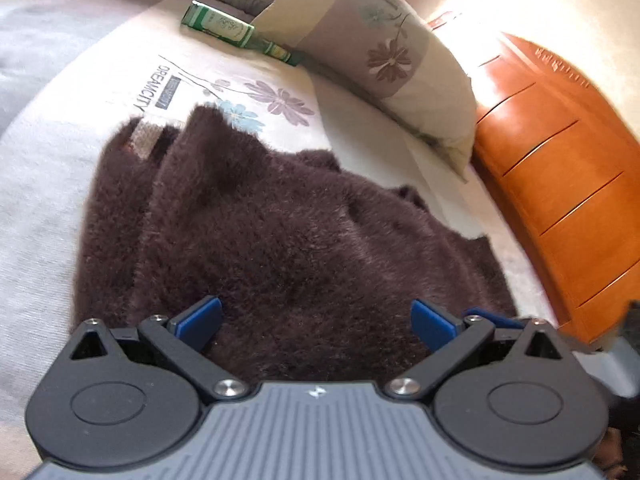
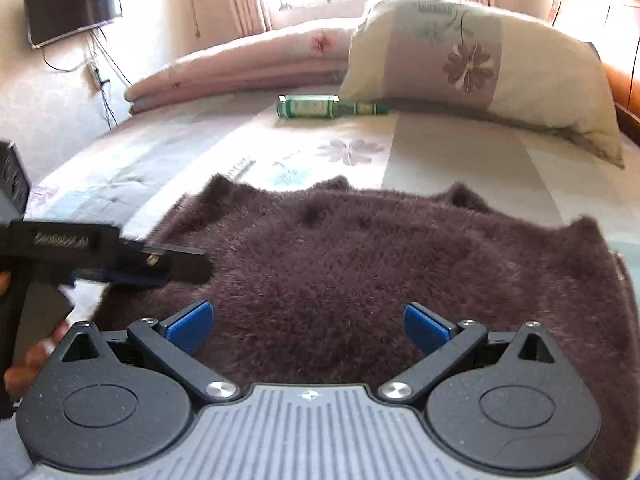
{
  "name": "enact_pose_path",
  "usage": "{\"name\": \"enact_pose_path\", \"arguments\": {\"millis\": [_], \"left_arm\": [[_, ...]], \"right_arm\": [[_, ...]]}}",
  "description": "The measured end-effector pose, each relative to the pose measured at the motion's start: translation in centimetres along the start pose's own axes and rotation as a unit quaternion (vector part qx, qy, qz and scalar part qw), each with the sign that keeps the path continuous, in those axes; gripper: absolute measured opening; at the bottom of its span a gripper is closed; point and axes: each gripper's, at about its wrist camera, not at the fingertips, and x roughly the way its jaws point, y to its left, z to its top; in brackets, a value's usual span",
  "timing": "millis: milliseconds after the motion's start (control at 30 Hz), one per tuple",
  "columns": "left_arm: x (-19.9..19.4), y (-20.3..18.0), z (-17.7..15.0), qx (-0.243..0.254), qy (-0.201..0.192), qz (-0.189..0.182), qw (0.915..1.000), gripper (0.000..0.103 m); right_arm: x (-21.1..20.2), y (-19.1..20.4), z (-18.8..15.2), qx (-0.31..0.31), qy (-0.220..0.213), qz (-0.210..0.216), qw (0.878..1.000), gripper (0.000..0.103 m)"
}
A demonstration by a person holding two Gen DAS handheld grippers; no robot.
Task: Fold clothes
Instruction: 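Move the left tool down to the folded sweater's edge, then close the left tool on the sweater's folded edge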
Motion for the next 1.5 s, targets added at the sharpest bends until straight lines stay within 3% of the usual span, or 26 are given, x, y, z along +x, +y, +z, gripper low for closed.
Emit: {"name": "enact_pose_path", "arguments": {"millis": [100,267,533,700,833,1000,1200,1333,1500], "left_arm": [[0.1,0.4,0.0,0.002,0.0,-0.016,0.9999,0.102],[0.1,0.8,0.0,0.013,0.002,-0.025,0.9996,0.102],[-2.1,0.9,0.9,0.013,0.012,-0.045,0.9988,0.102],[-6.0,3.9,3.1,0.002,-0.012,-0.055,0.9984,0.102],[-6.5,8.3,4.6,-0.045,-0.001,-0.046,0.9979,0.102],[-3.7,13.9,4.0,-0.157,0.062,-0.085,0.9819,0.1],[-1.4,15.1,4.5,-0.175,0.099,-0.166,0.9655,0.1],[0.7,14.5,5.9,-0.152,0.13,-0.17,0.965,0.1],[1.4,14.4,6.0,-0.157,0.15,-0.195,0.9565,0.1]], "right_arm": [[2.1,-0.3,-0.7,0.001,0.028,-0.009,1.0,0.103],[2.6,1.0,-1.8,-0.054,0.023,-0.038,0.998,0.103],[1.7,1.5,-1.7,-0.055,0.031,-0.059,0.996,0.103],[-0.1,1.7,-2.4,-0.026,0.029,-0.064,0.997,0.103],[-1.4,1.5,-3.1,0.016,0.029,-0.043,0.999,0.103],[-2.0,2.2,-3.3,0.036,0.032,-0.048,0.998,0.103],[-1.9,3.4,-2.8,0.02,0.041,-0.055,0.997,0.103],[-1.4,3.9,-2.2,0.024,0.042,-0.052,0.997,0.103],[-0.8,4.8,-1.9,0.019,0.046,-0.045,0.998,0.103]]}}
